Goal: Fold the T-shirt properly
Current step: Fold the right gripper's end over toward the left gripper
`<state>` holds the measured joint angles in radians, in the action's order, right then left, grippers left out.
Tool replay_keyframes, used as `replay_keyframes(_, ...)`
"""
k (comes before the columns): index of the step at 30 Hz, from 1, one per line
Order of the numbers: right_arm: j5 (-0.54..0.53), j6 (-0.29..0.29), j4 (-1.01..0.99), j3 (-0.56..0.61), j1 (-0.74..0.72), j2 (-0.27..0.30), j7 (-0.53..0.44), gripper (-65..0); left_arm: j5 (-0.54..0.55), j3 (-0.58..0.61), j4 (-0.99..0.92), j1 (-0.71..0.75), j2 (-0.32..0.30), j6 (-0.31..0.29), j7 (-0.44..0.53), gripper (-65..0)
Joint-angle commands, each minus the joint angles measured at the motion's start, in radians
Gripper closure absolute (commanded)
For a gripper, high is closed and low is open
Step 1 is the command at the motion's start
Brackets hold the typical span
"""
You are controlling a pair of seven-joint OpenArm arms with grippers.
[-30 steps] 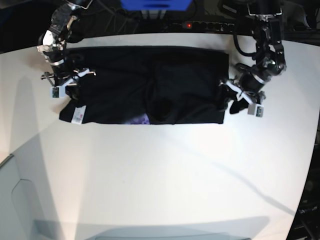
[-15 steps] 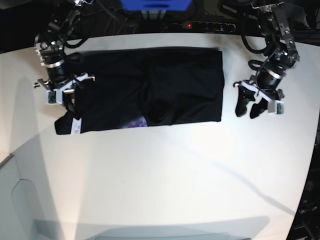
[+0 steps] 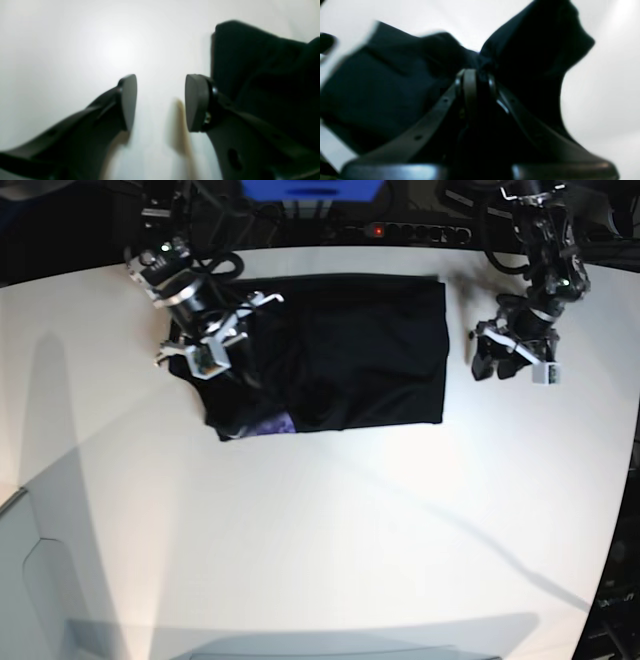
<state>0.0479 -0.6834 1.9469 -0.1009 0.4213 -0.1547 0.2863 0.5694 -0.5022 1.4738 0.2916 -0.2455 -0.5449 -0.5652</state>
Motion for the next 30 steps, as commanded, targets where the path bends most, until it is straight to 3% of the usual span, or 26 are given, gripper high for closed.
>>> replay_keyframes(1, -0.021, 0.023, 0.018, 0.022, -0.002, -0.002, -0.029, 0.0, 0.019, 0.012, 0.011, -0.015, -0.012, -0.007, 0.024, -29.8)
replay_keyframes(5, -0.021, 0.064, 0.019, 0.132, -0.006, -0.002, -0.029, 0.0, 0.019, 0.078, 0.008, -0.018, -0.012, -0.001, 0.024, -29.8)
replay_keyframes(13, -0.021, 0.213, 0.012, 0.350, -0.069, -0.002, -0.002, 0.0, 0.019, 0.107, 0.005, -0.019, -0.010, 0.001, 0.026, -29.8)
replay_keyframes(17, -0.021, 0.221, 0.007, 0.412, -0.128, -0.002, 0.074, 0.0, 0.019, 0.107, 0.006, -0.019, -0.010, 0.001, 0.026, -29.8)
replay_keyframes(25, -0.021, 0.221, -0.137, 0.444, -0.198, -0.002, 0.069, 0.0, 0.019, 0.109, 0.005, -0.018, -0.010, 0.001, 0.024, -29.8)
replay_keyframes(30, -0.021, 0.221, -0.134, 0.531, -0.204, -0.002, 0.067, 0.0, 0.019, 0.109, 0.005, -0.015, -0.010, 0.001, 0.024, -29.8)
